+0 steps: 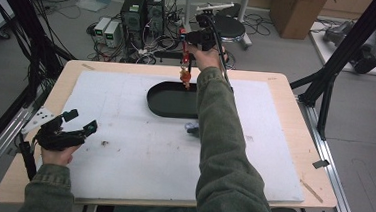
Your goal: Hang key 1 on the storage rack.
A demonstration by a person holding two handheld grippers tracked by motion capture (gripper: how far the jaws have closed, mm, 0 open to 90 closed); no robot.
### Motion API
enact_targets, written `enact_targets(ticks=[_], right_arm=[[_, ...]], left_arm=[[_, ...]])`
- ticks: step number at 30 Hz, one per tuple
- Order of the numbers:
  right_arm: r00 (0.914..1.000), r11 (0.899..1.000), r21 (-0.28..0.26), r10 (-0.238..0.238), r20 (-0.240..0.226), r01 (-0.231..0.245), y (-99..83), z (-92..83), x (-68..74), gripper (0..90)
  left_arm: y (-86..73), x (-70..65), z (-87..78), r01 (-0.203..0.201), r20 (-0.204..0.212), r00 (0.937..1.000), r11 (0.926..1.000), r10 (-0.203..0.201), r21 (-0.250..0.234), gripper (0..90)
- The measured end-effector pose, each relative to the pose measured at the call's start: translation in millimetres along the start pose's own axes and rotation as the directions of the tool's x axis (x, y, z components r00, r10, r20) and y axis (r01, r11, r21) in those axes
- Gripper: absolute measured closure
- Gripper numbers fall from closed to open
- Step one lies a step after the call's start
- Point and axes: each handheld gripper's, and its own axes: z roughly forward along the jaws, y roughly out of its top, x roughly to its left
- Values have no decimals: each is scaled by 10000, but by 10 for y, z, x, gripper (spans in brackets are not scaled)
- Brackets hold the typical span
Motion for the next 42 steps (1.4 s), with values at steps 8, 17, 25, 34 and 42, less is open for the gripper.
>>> enact_targets(ticks=[8, 17, 25, 34, 42], right_arm=[[9997, 9990, -398, 205, 126, -200, -8, 64, -19, 748], [9973, 9906, -1185, 716, 186, -689, -20, 148, -76, 748], [9981, 9942, -919, 582, 209, -561, -6, 223, -95, 380], [9980, 9999, 104, 105, 626, -112, -18, 145, -90, 8], [9967, 9953, 773, -621, 523, 580, -55, 21, -43, 8]], left_arm=[[1, 2, 1, 72, 137, 9999, 10000, -72, 13, 73], [-5, 15, 12, 32, 78, 10000, 9999, -33, 98, 73], [-6, 18, 16, 33, 64, 10000, 10000, -34, 55, 73], [-3, 9, 7, -13, 25, 10000, 10000, 13, 46, 73], [-3, 3, 6, -69, 8, 10000, 9999, 69, 81, 73]])
